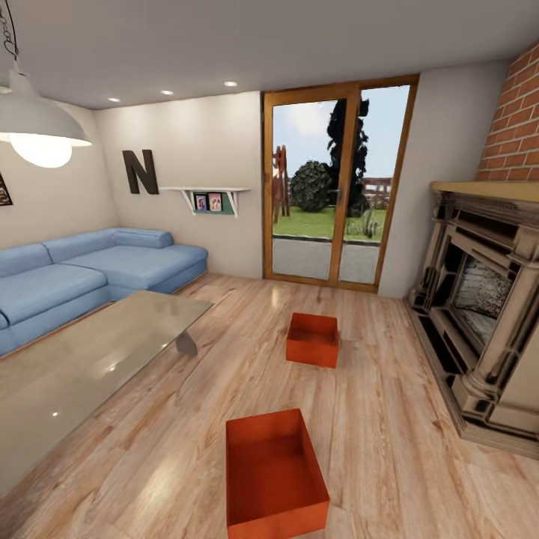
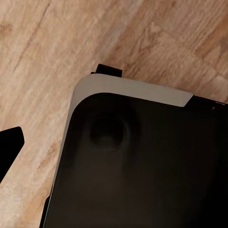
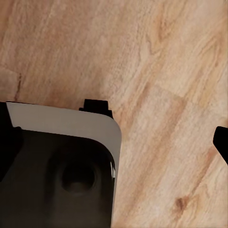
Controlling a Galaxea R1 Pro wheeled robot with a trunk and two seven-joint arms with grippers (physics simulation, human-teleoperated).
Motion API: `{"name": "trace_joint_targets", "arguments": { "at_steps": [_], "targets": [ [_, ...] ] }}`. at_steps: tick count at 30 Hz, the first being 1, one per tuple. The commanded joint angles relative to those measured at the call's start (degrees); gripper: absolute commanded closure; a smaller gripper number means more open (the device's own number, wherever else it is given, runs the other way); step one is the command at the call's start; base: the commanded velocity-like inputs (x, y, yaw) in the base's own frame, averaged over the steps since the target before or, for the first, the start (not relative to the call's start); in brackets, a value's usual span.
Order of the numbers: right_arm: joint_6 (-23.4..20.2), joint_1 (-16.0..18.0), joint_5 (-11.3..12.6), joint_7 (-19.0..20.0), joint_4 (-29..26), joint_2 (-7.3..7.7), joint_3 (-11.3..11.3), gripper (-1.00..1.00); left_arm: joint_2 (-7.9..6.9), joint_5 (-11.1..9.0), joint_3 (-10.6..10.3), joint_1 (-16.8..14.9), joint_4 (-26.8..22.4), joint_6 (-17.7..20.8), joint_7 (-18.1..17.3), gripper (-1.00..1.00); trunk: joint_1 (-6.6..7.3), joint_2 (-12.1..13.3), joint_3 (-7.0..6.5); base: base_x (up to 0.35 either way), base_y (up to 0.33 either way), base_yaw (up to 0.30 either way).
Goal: Move the two storage containers from the living room to the garage. In the garage, place one container on the floor and stack the other container on top of it (either order is fine).
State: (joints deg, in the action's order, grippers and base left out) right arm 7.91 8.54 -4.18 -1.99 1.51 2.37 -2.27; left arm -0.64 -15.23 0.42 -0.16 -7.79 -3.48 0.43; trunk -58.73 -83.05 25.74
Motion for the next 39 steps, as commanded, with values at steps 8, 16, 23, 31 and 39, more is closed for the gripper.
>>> {"name": "trace_joint_targets", "arguments": {
  "at_steps": [8,16,23,31,39],
  "targets": [
    [0.3,0.1,-0.5,-0.2,0.2,0.0,-0.2,-1.0,0.02,-0.2,-0.1,0.0,0.1,-0.1,0.0,-1.0,0.0,0.0,0.06,0.074,0.0,0.0],
    [0.3,0.1,-0.5,-0.2,0.2,0.01,-0.2,-1.0,0.02,-0.2,0.0,0.0,0.1,-0.1,0.0,-1.0,0.0,0.0,0.06,0.31,0.0,0.0],
    [0.3,0.1,-0.5,-0.2,0.2,0.02,-0.2,-1.0,0.02,-0.2,0.0,0.0,0.1,-0.1,0.0,-1.0,0.0,0.0,0.06,0.318,0.0,0.0],
    [0.3,0.1,-0.5,-0.2,0.2,0.01,-0.2,-1.0,0.02,-0.2,0.0,0.0,0.1,-0.1,0.0,-1.0,0.0,0.0,0.06,0.189,0.0,0.0],
    [0.3,0.1,-0.5,-0.2,0.2,0.01,-0.2,-1.0,0.02,-0.2,-0.1,0.0,0.1,-0.1,0.0,-1.0,0.0,0.0,0.06,0.102,0.0,0.0]
  ]
}}
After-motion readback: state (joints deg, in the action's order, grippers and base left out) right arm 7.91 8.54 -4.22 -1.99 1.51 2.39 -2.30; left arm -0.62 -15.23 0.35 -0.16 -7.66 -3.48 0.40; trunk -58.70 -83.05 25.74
